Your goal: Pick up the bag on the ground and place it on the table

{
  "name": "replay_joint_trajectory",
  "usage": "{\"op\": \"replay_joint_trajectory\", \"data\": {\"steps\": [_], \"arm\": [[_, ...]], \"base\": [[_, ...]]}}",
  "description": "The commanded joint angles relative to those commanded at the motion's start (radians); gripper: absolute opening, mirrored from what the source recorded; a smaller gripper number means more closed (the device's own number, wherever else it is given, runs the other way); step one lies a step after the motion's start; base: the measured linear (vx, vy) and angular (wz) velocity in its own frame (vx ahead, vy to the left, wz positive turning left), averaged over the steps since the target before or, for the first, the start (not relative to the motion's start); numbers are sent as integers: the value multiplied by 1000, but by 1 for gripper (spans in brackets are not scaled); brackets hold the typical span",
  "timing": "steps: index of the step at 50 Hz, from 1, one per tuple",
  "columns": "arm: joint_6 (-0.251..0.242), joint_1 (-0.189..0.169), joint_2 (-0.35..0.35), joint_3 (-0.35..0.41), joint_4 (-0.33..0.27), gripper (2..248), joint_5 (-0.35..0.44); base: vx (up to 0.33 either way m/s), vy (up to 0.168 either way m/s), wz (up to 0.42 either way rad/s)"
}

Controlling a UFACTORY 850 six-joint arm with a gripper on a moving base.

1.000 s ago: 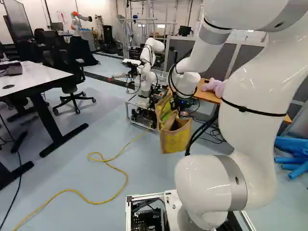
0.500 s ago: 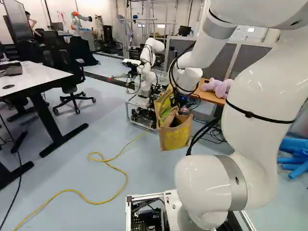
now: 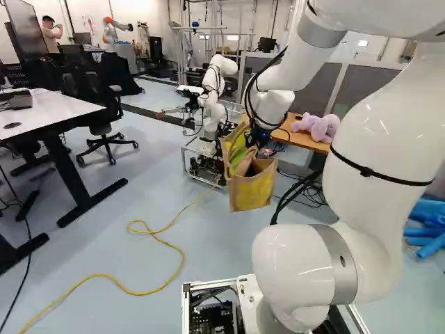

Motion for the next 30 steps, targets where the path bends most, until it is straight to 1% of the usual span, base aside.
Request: {"op": "replay_joint_trajectory", "data": {"steps": [30], "arm": [[0, 4, 59, -25, 0, 22, -6]], "base": [[0, 0, 0]]}}
